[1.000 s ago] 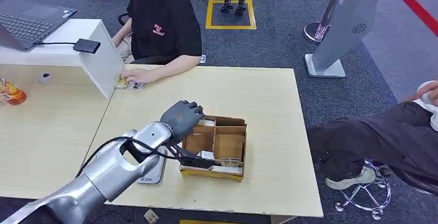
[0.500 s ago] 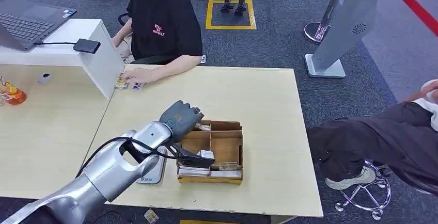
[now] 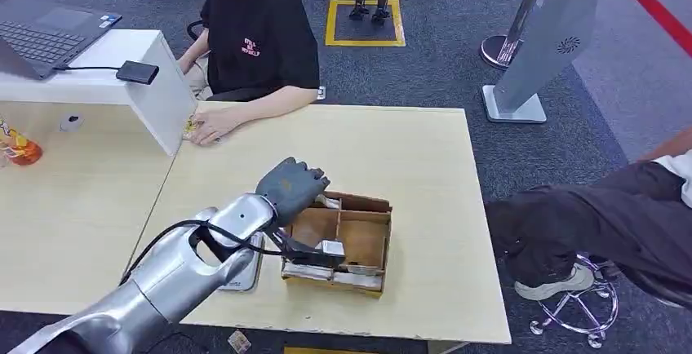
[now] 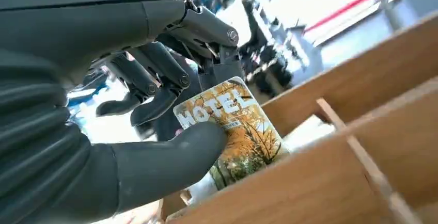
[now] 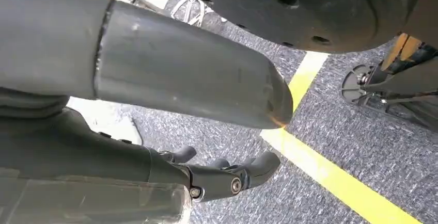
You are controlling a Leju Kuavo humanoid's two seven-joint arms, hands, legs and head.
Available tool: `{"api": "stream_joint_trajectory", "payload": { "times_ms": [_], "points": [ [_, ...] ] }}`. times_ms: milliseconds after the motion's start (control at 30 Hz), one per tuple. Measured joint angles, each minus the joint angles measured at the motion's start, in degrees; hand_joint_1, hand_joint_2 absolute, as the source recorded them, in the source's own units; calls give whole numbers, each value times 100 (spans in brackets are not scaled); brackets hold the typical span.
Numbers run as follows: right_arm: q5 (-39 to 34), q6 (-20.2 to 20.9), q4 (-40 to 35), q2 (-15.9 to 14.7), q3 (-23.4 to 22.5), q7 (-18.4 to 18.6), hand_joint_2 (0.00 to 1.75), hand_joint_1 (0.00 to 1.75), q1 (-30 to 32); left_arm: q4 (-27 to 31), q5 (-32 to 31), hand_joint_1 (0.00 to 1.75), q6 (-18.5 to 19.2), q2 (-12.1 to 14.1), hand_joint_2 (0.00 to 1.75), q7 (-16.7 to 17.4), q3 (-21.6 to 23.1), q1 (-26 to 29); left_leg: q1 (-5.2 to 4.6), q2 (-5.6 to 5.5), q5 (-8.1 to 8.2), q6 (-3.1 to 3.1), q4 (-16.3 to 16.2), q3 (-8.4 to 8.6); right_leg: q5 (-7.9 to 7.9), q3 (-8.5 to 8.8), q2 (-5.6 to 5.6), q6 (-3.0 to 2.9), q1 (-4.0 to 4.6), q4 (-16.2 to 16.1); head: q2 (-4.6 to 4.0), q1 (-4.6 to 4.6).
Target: Pass the card to the sensor for recognition and then transmit it.
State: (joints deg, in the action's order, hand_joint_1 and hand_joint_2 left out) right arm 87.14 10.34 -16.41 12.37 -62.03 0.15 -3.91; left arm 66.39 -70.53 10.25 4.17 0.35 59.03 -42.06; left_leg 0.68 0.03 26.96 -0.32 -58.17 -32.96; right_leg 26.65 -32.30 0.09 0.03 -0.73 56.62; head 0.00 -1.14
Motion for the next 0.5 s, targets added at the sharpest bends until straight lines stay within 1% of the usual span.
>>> {"api": "stream_joint_trajectory", "payload": {
  "times_ms": [167, 300, 500],
  "points": [
    [-87, -6, -24, 39, -83, 18, 0, 0, 13, 700, -149, 175, -61, 13, 175, 134, -168, 36, 0, 0, 1, 1, 0, -1, 0, 0, -1, 0, 0, 0, 0, 0],
    [-135, -7, -65, 81, -133, 48, 0, 0, 29, 1207, -208, 175, -85, 50, 175, 175, -371, 84, 1, 0, 0, 0, 0, 0, 0, 0, -1, 0, 1, 0, 0, -2],
    [-135, -4, -114, 118, -192, 57, 0, 0, 34, 1625, -243, 175, -109, 153, 175, 184, -518, 100, 1, 0, 0, -1, 1, 0, 0, 0, 0, 0, 1, 2, 0, -2]
  ]
}}
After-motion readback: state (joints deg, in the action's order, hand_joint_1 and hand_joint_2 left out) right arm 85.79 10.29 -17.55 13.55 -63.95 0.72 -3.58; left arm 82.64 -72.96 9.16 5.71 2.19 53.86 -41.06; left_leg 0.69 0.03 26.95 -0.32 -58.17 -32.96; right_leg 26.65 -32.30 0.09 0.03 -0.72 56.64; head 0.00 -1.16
